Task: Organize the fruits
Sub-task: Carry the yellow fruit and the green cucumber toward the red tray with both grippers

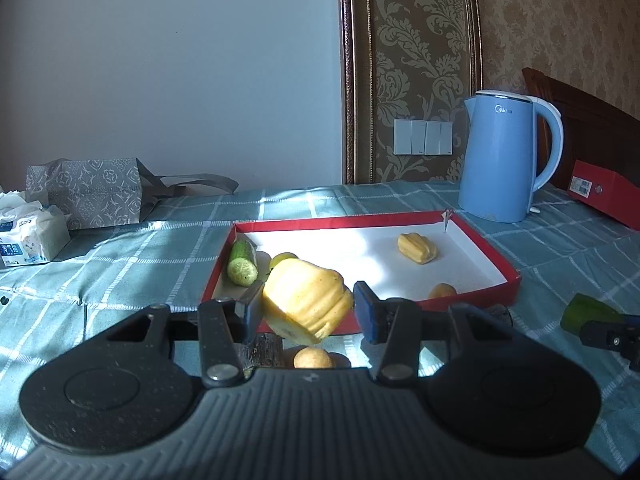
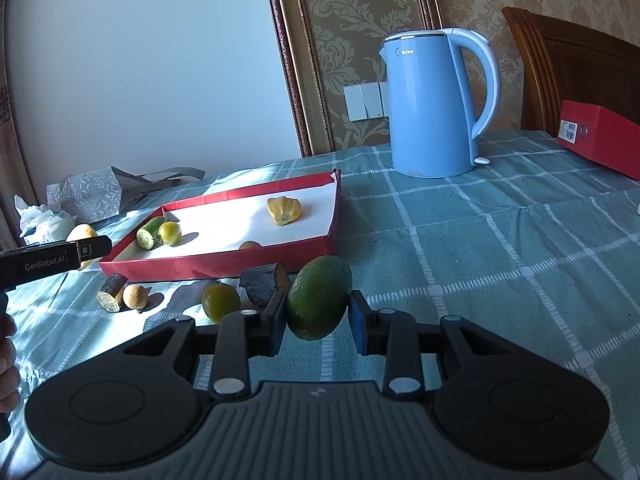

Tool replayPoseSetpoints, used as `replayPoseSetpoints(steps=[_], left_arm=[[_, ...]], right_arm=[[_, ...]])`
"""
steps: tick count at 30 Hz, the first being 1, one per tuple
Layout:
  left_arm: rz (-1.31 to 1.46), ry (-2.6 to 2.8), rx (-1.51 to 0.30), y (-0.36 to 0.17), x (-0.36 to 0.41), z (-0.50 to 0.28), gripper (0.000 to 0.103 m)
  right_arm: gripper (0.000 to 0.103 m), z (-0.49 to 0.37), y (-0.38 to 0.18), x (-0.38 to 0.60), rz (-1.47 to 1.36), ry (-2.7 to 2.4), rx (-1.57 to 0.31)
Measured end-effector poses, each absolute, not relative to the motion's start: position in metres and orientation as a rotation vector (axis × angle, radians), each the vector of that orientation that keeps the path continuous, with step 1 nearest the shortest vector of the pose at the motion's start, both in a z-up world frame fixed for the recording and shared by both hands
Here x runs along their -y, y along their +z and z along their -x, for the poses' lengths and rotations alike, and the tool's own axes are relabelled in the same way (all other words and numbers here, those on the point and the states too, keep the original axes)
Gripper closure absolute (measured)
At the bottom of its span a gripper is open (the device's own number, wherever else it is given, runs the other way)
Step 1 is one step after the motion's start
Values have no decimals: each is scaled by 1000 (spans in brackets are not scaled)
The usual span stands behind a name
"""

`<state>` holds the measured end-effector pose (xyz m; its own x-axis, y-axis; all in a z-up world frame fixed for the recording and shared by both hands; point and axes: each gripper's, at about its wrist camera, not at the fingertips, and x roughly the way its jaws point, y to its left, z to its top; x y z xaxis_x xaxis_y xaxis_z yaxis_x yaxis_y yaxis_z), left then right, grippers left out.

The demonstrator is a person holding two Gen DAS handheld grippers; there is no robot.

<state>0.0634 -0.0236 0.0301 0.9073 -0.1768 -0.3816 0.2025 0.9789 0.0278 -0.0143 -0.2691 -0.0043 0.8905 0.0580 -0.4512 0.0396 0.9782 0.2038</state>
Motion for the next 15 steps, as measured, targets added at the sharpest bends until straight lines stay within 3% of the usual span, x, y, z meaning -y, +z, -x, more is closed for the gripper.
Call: replayPoseSetpoints(steps=[15], left_arm=[[-108, -209, -475, 35, 73, -169, 59]], right_arm=[[71, 23, -2, 277, -235, 26, -443]])
